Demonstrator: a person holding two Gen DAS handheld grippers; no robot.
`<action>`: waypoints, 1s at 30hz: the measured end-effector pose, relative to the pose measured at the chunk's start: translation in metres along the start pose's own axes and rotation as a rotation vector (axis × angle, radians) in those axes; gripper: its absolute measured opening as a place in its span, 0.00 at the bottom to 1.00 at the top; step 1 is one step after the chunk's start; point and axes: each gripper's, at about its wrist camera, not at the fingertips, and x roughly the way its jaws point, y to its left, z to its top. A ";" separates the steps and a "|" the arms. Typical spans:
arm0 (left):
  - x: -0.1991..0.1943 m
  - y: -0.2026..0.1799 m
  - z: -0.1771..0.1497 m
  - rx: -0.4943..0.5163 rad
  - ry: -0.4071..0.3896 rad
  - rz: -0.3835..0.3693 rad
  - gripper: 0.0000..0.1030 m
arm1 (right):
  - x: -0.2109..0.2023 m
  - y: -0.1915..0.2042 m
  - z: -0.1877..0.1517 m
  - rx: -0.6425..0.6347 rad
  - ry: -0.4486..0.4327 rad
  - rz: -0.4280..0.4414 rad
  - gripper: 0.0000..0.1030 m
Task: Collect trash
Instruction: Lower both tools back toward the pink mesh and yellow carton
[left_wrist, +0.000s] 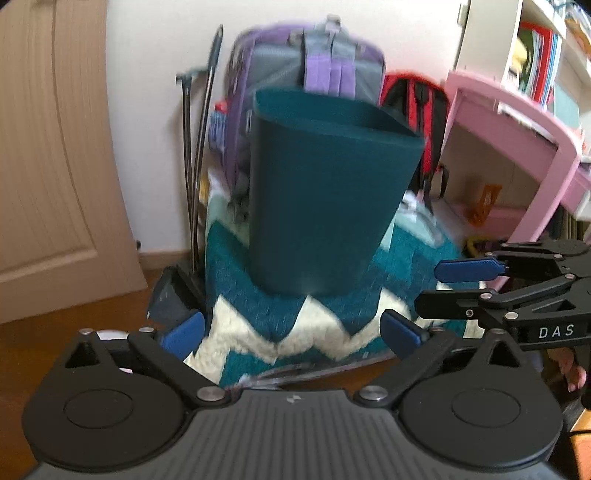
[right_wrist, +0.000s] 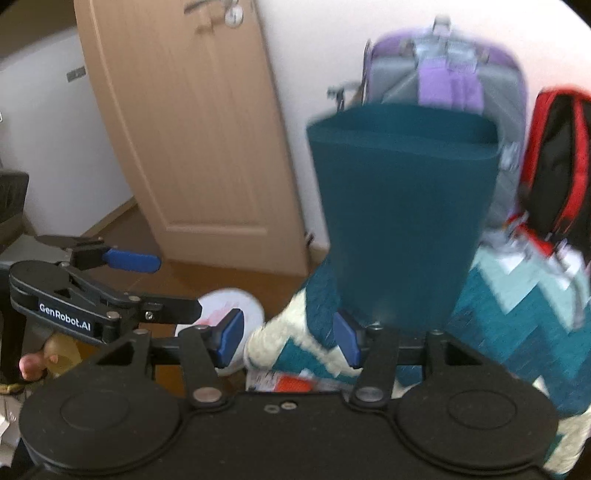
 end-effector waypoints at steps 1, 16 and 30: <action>0.008 0.005 -0.008 0.006 0.018 0.004 0.99 | 0.012 -0.002 -0.007 0.009 0.026 0.010 0.52; 0.175 0.089 -0.117 0.059 0.343 0.028 0.99 | 0.198 -0.014 -0.130 0.072 0.410 0.005 0.52; 0.326 0.140 -0.202 -0.090 0.597 0.070 0.99 | 0.349 -0.048 -0.240 0.423 0.725 -0.005 0.52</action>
